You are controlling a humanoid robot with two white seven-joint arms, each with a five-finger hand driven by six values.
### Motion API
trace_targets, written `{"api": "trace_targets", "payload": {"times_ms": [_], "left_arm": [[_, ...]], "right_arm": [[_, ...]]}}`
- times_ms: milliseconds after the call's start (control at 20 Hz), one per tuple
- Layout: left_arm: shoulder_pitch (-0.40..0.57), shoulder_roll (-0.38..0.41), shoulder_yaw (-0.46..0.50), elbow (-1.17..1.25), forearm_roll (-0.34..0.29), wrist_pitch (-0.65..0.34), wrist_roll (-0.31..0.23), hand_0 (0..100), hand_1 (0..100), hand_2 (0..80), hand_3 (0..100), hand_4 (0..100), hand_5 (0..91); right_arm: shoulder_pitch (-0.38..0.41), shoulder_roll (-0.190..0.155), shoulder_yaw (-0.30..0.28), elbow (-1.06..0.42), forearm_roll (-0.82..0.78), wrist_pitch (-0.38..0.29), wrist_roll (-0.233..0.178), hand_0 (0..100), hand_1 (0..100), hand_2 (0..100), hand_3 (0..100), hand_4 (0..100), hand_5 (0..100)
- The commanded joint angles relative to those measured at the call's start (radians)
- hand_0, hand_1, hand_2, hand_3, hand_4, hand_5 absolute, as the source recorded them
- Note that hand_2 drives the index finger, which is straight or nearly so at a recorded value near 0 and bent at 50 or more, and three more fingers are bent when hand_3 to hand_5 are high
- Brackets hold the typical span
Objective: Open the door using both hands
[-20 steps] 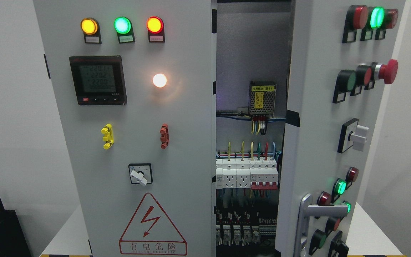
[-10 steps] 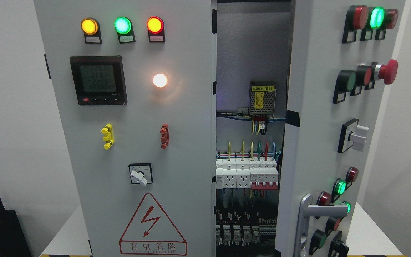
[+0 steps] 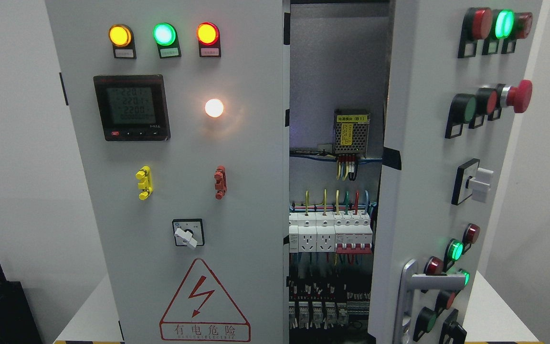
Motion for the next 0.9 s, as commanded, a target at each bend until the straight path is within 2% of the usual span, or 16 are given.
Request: {"api": "trace_targets", "payload": {"times_ms": [0,100,250,501,551,651,851], "left_arm": [[0.035,0.401,0.129,-0.310,0.256,-0.074,-0.064,0,0,0.0,0,3,0.0],[0.018,0.470,0.166,-0.310,0.321,-0.074,-0.086,0,0,0.0,0,3,0.0],[-0.015,0.525,0.194,-0.319,0.390,-0.074,-0.122,0,0,0.0,0,3,0.0],[-0.023,0.631,0.263,-0.353,0.540,-0.074,-0.308,0,0,0.0,0,3,0.0],[-0.025,0.663,0.273,-0.355,0.588,-0.074,-0.328,0,0,0.0,0,3,0.0],[-0.061,0.748,0.275,-0.355,0.681,-0.074,-0.337,0,0,0.0,0,3,0.0],[-0.233,0.895,0.274,-0.352,0.897,-0.063,-0.337,0,0,0.0,0,3,0.0]], "right_arm": [[0.000,0.000,0.000,0.000,0.000,-0.001,0.000,0,0,0,0,0,0],[0.000,0.000,0.000,0.000,0.000,-0.001,0.000,0,0,0,0,0,0],[0.000,0.000,0.000,0.000,0.000,-0.001,0.000,0,0,0,0,0,0],[0.000,0.000,0.000,0.000,0.000,-0.001,0.000,0,0,0,0,0,0],[0.000,0.000,0.000,0.000,0.000,-0.001,0.000,0,0,0,0,0,0],[0.000,0.000,0.000,0.000,0.000,-0.001,0.000,0,0,0,0,0,0],[0.000,0.000,0.000,0.000,0.000,-0.001,0.000,0,0,0,0,0,0]]}}
